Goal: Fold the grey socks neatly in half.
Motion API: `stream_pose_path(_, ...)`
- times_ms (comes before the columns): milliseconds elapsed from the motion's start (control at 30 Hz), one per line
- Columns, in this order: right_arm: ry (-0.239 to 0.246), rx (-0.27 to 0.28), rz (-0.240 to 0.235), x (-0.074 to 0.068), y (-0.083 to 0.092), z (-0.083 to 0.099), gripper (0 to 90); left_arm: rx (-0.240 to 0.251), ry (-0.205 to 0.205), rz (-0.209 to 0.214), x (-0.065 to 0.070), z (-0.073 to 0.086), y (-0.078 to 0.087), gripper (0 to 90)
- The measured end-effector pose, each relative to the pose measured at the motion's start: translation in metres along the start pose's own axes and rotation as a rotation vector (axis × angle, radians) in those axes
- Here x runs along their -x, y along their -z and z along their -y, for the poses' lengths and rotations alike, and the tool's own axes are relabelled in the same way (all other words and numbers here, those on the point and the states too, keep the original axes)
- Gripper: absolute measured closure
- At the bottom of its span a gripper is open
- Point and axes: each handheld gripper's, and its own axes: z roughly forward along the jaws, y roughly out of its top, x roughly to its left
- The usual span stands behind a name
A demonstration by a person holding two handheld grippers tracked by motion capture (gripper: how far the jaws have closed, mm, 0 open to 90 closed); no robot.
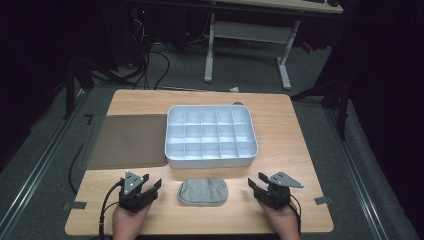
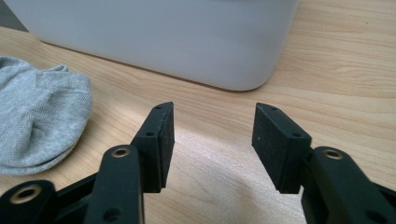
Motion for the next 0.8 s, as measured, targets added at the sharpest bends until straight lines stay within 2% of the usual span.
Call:
stream_pose_path(167, -0.010, -0.002, 0.022, 0.0010, 0.0006, 0.0009, 46.1, -0.021, 0.003, 0.019, 0.0005, 0.0005, -0.0039, 45.2)
stream_pose_path(300, -0.005, 0.004, 0.041, 0.0005, 0.0017, 0.0013, 45.7, -0.028, 0.021, 0.036, -0.0002, -0.0001, -0.0036, 45.1)
stream_pose_path(433, -0.010, 0.006, 0.042, 0.0006, 0.0023, 0.0018, 45.5, -0.029, 0.024, 0.041, -0.0008, 0.0000, -0.0031, 44.9)
stream_pose_path(633, -0.011, 0.006, 0.038, 0.0004, 0.0026, 0.0017, 44.6, -0.027, 0.005, 0.057, -0.0001, 0.0010, -0.0034, 41.9)
stream_pose_path(800, -0.011, 0.001, 0.032, -0.0001, 0.0023, 0.0014, 44.6, -0.023, 0.011, 0.066, -0.0005, 0.0009, -0.0030, 41.8)
